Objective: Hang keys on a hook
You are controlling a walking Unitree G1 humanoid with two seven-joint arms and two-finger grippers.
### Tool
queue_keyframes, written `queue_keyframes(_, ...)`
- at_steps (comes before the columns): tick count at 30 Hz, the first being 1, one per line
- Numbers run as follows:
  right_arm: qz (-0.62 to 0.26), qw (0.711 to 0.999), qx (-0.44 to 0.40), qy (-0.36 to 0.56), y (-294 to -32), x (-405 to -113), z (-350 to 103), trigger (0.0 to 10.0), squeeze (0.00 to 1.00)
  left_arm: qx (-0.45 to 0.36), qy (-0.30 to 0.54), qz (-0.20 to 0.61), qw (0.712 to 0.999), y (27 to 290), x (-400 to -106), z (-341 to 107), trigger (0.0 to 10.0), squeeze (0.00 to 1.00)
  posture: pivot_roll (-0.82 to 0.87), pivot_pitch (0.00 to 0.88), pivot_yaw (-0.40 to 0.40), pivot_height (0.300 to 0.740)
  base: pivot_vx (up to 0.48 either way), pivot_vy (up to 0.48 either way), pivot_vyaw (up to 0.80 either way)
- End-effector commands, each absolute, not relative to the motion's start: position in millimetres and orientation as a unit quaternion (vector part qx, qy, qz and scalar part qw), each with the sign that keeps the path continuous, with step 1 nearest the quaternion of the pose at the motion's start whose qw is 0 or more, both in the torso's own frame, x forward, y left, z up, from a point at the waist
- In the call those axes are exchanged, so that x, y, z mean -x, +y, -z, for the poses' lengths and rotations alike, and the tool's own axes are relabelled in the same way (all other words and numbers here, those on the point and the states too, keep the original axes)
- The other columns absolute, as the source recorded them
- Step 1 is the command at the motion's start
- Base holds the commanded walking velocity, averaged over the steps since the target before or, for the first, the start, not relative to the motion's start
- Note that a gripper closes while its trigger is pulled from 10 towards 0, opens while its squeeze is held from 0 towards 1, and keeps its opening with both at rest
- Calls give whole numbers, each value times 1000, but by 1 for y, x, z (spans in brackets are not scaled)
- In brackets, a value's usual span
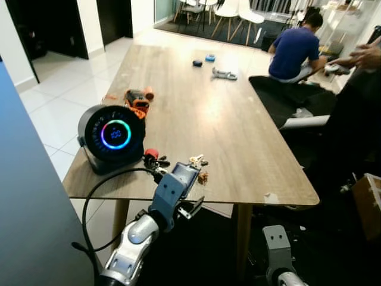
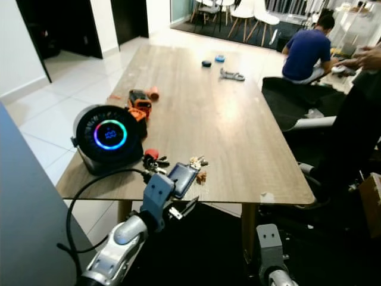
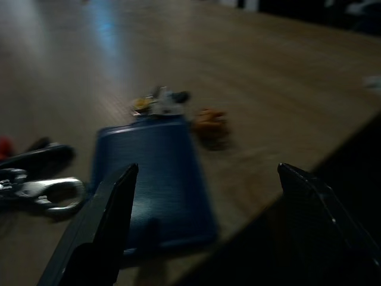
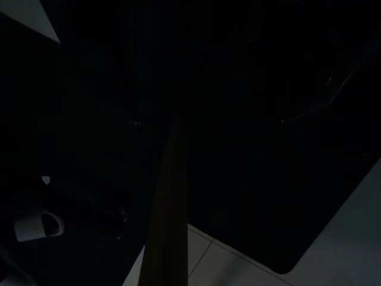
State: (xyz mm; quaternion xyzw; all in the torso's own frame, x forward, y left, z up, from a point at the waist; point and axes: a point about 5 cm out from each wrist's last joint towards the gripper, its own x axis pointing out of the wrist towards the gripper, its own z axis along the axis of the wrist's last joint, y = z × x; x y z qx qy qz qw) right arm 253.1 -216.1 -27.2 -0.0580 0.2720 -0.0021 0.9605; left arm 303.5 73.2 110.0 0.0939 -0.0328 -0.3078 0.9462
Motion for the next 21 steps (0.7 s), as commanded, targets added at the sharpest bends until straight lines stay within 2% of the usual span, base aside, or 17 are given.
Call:
queue_keyframes(1,-1,956,64,285,-215,-252,30,10000,0,-96,-30,287,953,70,-308,-107,10000,0,70,146,-81,740,0,0,0)
queue_keyframes(7,-3,957,65,283,-214,-256,27,10000,0,-100,-24,244,964,78,-320,-107,10000,0,68,152,-75,740,0,0,0)
queue_keyframes(21,1,955,66,288,-216,-255,28,10000,0,-120,-3,223,968,75,-330,-99,10000,0,64,140,-73,740,0,0,0)
